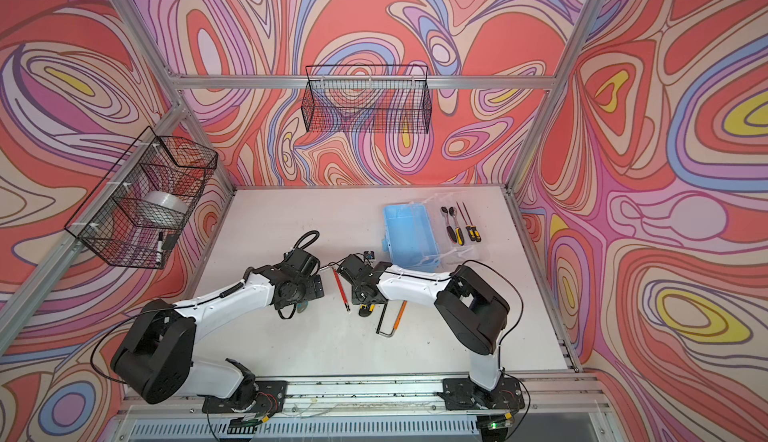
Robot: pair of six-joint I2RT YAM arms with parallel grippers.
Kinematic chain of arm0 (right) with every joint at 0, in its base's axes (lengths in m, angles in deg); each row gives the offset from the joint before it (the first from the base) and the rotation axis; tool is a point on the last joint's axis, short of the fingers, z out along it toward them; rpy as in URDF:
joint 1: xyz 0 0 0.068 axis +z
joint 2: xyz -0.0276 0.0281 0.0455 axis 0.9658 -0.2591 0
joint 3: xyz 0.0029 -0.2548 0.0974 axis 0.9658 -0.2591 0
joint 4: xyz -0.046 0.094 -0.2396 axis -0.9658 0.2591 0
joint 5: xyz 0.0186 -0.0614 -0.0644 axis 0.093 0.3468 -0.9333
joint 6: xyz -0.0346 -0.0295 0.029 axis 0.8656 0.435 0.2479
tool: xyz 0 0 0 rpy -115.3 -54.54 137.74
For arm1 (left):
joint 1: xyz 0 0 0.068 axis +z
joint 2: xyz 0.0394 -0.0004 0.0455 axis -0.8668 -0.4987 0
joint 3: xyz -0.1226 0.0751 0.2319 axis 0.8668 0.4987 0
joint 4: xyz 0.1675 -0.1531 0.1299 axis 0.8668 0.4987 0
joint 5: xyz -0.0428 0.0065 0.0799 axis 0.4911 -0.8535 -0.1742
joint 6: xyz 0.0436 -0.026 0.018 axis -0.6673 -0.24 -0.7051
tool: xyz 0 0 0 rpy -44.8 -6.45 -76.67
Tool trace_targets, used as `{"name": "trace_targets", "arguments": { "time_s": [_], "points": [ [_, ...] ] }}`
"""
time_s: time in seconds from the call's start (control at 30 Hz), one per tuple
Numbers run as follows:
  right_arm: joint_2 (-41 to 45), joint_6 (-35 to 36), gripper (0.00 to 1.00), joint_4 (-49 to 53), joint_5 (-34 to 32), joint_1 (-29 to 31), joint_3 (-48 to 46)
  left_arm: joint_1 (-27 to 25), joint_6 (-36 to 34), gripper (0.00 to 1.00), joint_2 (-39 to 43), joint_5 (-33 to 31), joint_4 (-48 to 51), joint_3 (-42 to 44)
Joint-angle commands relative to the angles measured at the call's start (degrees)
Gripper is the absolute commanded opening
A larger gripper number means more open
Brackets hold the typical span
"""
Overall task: Pack the tool kit
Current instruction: 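Lower the right gripper and close it on the yellow-black box cutter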
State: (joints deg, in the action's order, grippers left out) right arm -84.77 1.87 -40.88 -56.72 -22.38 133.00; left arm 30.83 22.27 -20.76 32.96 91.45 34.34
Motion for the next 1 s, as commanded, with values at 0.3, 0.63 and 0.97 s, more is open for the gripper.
{"name": "trace_targets", "arguments": {
  "time_s": [0.3, 0.63, 0.97],
  "points": [
    [2.8, 0.8, 0.58, 3.1, -2.2, 0.7, 0.6, 0.2, -0.2, 0.97, -0.2, 0.5, -0.5, 0.9],
    [0.4, -0.7, 0.60, 2.5, -0.9, 0.7, 0.6, 0.2, -0.7, 0.97, -0.4, 0.3, -0.5, 0.8],
    [-2.5, -1.1, 0.61, 1.7, -0.1, 0.7, 0.4, 0.2, -0.7, 0.97, -0.5, 0.3, -0.7, 0.8]
  ]
}}
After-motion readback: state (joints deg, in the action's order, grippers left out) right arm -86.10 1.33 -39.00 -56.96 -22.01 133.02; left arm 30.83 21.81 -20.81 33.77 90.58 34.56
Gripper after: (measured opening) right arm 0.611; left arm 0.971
